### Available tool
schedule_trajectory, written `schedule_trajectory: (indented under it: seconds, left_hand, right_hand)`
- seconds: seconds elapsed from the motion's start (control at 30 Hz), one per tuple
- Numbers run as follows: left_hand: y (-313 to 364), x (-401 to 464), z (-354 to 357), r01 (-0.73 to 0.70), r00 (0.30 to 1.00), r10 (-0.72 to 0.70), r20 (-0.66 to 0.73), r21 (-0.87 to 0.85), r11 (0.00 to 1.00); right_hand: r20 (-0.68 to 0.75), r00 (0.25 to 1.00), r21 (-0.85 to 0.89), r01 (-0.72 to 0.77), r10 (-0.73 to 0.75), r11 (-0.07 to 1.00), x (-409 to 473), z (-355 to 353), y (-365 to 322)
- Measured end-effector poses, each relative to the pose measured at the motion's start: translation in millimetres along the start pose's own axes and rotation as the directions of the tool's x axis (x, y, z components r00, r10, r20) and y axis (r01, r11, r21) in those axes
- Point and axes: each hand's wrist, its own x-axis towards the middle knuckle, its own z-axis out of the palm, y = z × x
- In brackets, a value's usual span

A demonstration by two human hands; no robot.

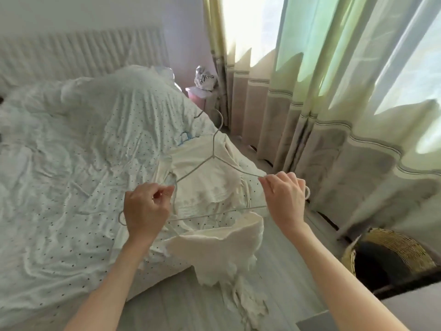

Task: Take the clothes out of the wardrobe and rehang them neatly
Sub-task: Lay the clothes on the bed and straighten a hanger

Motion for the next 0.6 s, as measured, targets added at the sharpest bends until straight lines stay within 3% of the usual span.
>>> schedule_trajectory:
  seconds: [0.3,0.6]
  left_hand:
    - [-26,136,-97,0.024,0.915,0.002,-0.404,0.059,0.998]
    - [-35,315,-188,-0.120,0.821,0.150,-0.551,0.090,0.989]
  right_hand:
    - [-0.238,0.952,0.162,0.232,-0.190,0.959,133,22,-146]
    - [-0.315,0.920,0.344,0.339,-0.232,0.876,292,16,-272]
